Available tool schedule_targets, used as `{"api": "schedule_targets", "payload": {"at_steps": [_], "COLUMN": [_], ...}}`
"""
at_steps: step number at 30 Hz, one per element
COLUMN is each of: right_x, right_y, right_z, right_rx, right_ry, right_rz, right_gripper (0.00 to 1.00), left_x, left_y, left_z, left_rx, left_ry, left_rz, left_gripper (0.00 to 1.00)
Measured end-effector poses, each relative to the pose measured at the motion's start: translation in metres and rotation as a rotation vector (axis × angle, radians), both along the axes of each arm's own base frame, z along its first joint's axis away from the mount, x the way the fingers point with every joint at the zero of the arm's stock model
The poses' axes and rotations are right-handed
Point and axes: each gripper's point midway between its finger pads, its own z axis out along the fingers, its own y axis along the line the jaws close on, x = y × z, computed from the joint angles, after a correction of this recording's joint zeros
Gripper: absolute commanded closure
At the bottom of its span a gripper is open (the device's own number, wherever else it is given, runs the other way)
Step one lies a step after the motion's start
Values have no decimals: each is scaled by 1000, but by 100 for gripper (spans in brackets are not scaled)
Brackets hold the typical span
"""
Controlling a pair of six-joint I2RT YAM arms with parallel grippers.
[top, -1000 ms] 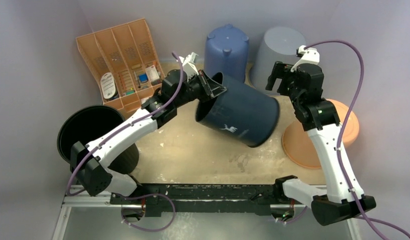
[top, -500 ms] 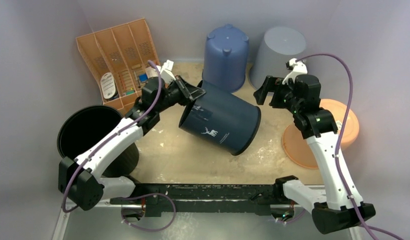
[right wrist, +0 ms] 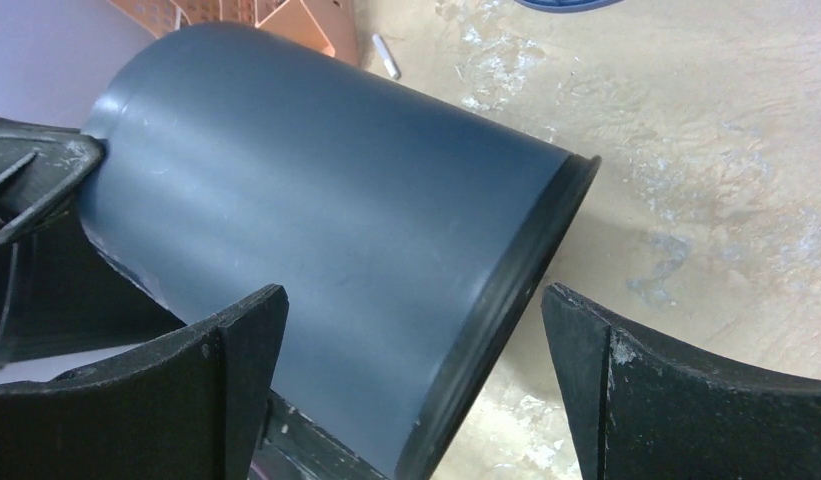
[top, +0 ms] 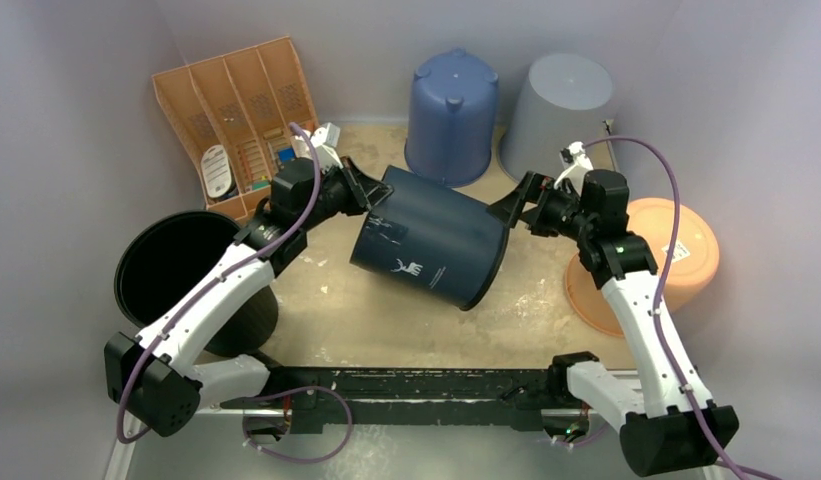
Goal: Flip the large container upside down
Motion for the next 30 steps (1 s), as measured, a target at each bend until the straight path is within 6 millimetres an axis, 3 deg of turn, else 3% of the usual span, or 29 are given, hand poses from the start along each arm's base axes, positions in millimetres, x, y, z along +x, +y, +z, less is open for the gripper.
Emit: {"api": "schedule_targets", "payload": {"at_steps": [7, 11, 13, 16, 23, 26, 29, 30], "right_x": [2, -4, -10, -13, -8, -5, 0, 2], "right_y": [-9, 1, 7, 12, 15, 12, 9, 7], "right_z": [-8, -19, -30, -40, -34, -33, -33, -31], "right_rx": [80, 147, 188, 223, 259, 258, 253, 253], "right_ry": [35, 56, 92, 133, 124, 115, 102, 91], "right_rz": [-33, 11, 32, 53, 55, 43, 23, 15], "right_gripper": [0, 0, 1, 8, 40, 63, 100, 100], "left_x": [10, 12, 13, 10, 16, 16, 16, 17], "left_y": [14, 16, 19, 24, 21, 21, 23, 23], "left_z": [-17, -32, -46, -92, -87, -87, -87, -87], "left_rx": [73, 88, 129, 234, 254, 255, 260, 264], "left_ry": [-13, -1, 15, 87, 35, 31, 30, 28], "left_rz": [66, 78, 81, 65, 46, 44, 48, 52], "left_gripper": [100, 83, 76, 66, 61, 61, 51, 46]}}
